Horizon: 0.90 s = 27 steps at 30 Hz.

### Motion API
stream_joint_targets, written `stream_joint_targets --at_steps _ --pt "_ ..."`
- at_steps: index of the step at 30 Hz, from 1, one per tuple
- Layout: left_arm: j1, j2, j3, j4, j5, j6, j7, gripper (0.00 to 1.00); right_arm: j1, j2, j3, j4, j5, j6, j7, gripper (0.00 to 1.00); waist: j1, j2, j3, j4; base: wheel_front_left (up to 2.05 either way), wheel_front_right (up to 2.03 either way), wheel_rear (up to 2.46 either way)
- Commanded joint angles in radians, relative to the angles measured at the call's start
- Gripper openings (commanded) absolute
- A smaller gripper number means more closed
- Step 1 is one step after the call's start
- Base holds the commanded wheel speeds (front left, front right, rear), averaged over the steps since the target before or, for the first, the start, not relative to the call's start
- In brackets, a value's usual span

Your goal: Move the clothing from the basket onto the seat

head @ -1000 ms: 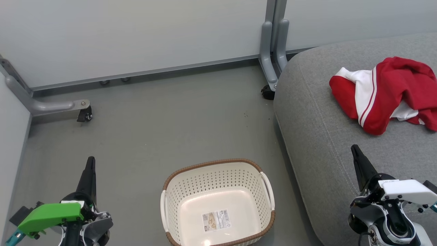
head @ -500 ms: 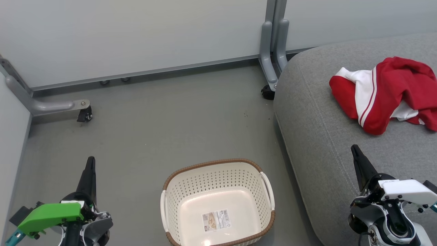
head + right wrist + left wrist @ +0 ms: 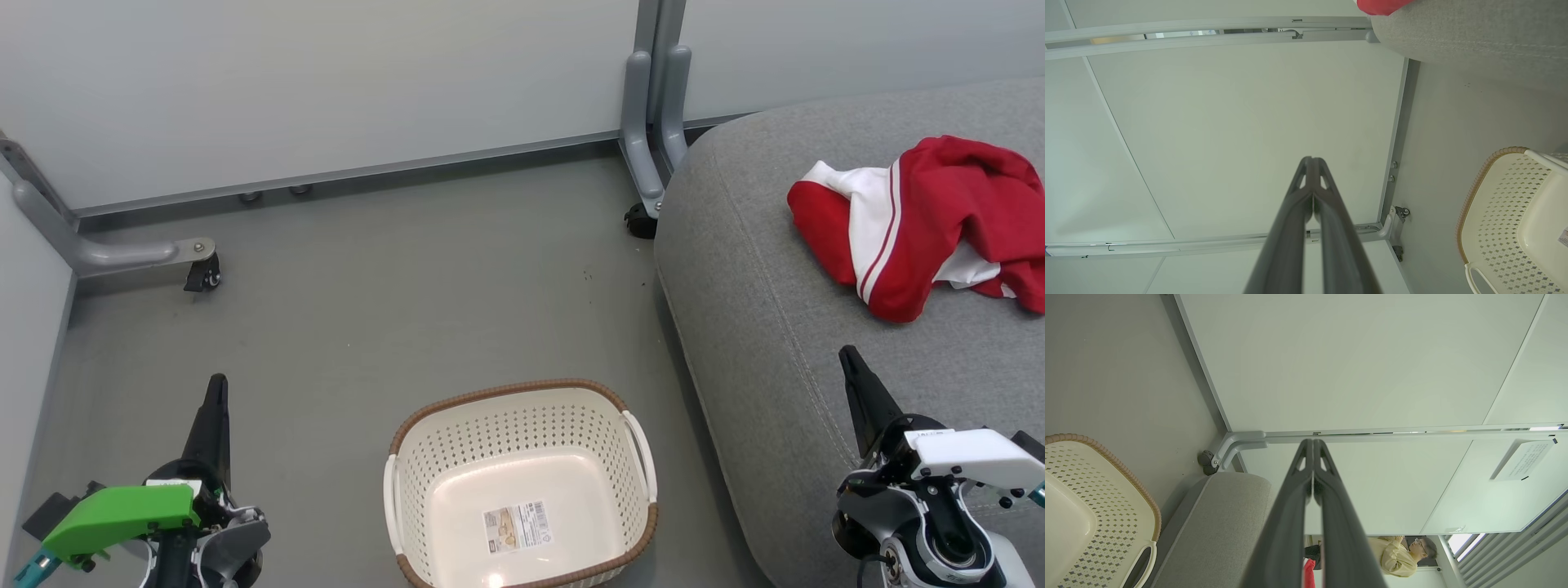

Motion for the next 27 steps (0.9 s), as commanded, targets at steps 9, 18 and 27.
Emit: stream_joint_targets --at_steps 9,18,27 --pt "-0.011 0.007 0.002 0.001 -0.003 -0.002 0.003 0.0 -0.007 0.0 -0.002 0.002 -0.004 0.0 0.002 0.0 0.0 0.0 0.0 0.0 0.0 0.0 0.0" --pt "-0.011 0.007 0.002 0.001 -0.003 -0.002 0.003 0.0 -0.007 0.0 -0.002 0.002 -0.004 0.0 0.003 0.0 0.0 0.0 0.0 0.0 0.0 0.0 0.0" --pt "-0.011 0.007 0.002 0.001 -0.003 -0.002 0.003 0.0 -0.007 0.001 -0.003 0.002 -0.005 0.0 0.003 0.0 0.0 0.0 0.0 0.0 0.0 0.0 0.0"
